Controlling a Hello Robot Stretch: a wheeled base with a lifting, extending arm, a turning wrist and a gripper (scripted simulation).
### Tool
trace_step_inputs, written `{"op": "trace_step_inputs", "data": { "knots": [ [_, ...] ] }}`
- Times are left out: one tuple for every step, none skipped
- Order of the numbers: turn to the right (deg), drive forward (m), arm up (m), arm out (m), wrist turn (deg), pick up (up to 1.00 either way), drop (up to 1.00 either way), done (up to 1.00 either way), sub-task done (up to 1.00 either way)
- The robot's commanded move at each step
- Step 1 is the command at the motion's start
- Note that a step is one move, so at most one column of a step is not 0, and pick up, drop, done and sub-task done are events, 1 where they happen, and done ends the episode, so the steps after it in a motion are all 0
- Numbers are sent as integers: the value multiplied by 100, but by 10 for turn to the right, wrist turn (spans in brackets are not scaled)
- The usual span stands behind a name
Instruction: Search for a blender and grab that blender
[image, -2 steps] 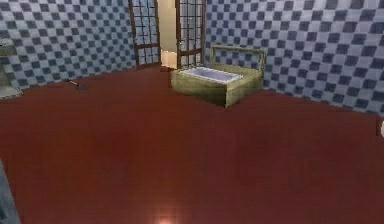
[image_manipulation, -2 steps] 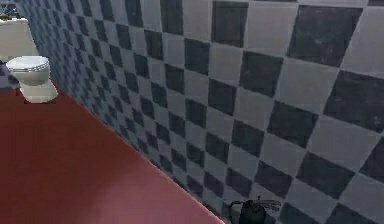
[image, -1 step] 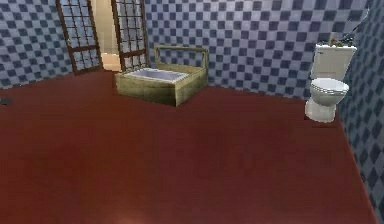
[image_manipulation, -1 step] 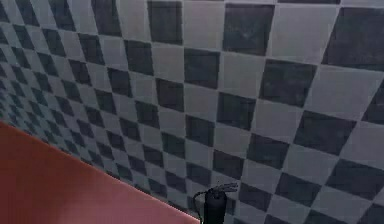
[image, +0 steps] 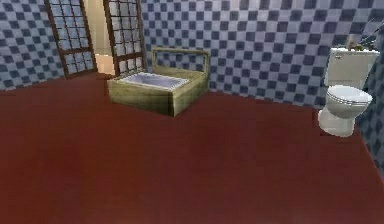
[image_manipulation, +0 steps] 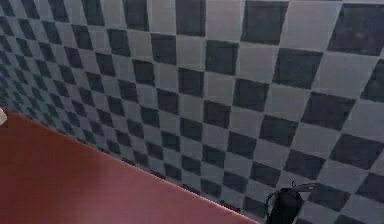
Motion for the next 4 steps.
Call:
{"op": "trace_step_inputs", "data": {
  "knots": [
    [-300, 0, 0, 0, 0, 0, 0, 0, 0],
    [0, 100, 0, 0, 0, 0, 0, 0, 0],
    [0, 100, 0, 0, 0, 0, 0, 0, 0],
    [-30, 0, 0, 0, 0, 0, 0, 0, 0]
  ]
}}
